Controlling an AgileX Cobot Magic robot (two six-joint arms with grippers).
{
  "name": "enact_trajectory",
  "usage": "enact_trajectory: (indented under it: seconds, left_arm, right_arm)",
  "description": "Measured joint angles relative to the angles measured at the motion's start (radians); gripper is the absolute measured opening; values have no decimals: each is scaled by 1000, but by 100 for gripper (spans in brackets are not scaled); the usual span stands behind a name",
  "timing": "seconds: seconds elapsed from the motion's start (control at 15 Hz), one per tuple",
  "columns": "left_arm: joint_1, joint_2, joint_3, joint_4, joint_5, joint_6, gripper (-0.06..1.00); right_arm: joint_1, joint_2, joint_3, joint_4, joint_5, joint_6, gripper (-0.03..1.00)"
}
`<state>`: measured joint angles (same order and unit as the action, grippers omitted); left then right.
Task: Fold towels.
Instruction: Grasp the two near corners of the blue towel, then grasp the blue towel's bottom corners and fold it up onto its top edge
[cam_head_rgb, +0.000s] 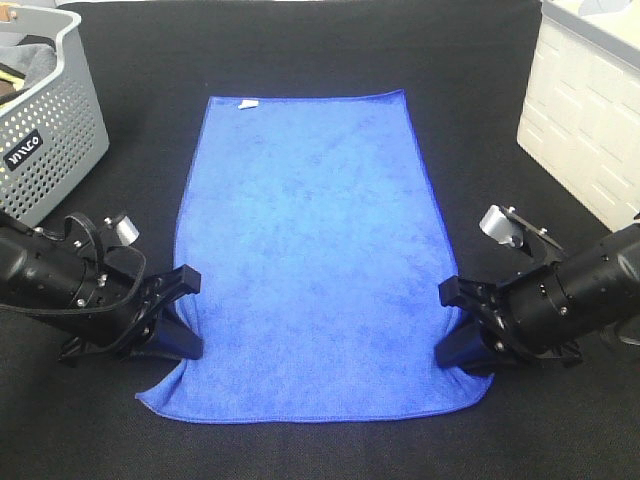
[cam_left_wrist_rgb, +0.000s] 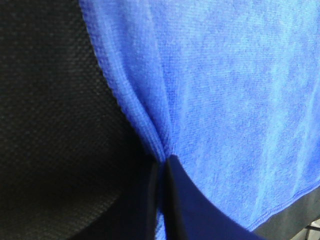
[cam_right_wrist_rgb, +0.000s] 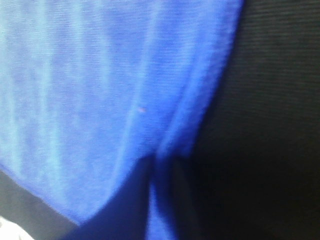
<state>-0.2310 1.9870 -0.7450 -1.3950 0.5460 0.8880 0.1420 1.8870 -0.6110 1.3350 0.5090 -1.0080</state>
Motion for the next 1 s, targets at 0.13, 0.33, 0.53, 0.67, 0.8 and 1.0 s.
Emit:
enact_trajectory:
  seconds: [0.13, 0.33, 0.53, 0.67, 0.8, 1.0]
  left_arm:
    - [-2, -24, 0, 68, -3, -36, 2]
    - [-2, -113, 24, 234, -1, -174, 1]
    - [-2, -182, 95, 269, 3, -207, 1]
    - [-2, -261, 176, 279, 6, -210, 1]
    - [-2, -324, 236, 284, 12, -213, 1]
    - [-2, -402, 290, 302, 41, -217, 1]
  right_arm:
    - [0, 2, 0, -10, -1, 38, 0]
    - [0, -40, 0, -154, 2, 160, 0]
    - [0, -137, 19, -266, 41, 269, 0]
    - [0, -206, 72, -272, 71, 281, 0]
    - [0, -258, 139, -272, 96, 285, 0]
    - [0, -307, 230, -272, 134, 285, 0]
